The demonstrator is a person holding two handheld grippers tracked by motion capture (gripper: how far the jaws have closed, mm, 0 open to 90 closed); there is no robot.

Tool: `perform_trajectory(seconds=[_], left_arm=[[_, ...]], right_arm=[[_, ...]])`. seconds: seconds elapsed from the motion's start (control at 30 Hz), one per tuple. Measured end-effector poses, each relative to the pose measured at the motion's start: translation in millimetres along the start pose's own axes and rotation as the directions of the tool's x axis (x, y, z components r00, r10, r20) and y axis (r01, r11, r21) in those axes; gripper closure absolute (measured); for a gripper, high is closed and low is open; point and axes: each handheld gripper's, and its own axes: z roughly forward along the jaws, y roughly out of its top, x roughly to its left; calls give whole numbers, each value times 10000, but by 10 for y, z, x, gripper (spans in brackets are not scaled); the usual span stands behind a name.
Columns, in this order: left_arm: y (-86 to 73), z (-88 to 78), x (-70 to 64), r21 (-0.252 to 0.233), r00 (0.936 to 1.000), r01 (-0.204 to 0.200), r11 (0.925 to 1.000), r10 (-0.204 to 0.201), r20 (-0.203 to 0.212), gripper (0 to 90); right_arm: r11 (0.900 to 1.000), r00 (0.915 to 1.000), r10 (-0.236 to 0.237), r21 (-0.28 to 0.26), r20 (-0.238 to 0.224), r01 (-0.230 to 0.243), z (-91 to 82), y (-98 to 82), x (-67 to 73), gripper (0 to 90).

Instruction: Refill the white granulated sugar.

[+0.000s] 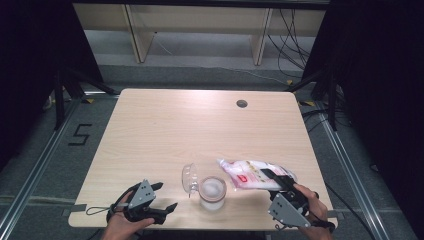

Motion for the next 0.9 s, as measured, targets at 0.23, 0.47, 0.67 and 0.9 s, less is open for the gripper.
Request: perform_trajectory(seconds=[0.23, 0.47, 0.67, 0.9], left_arm=[[1, -4, -10, -5, 10000, 36, 10000, -36, 19, 187], [2, -3, -10, 6, 10000, 23, 10000, -23, 16, 187], [5, -13, -16, -7, 10000, 70, 10000, -70, -12, 187], [8, -22, 0, 149, 9998, -199, 9997, 200, -68, 187]], right_arm=[[9656, 9675, 2520, -608, -228, -2529, 57, -190, -38, 762], [9012, 9083, 4137, -1140, -610, -4181, 228, -316, -53, 766], [8517, 8615, 4969, -1317, -1044, -5073, 385, -361, -23, 768], [8042, 8126, 5640, -1254, -1469, -5809, 571, -424, 38, 770]])
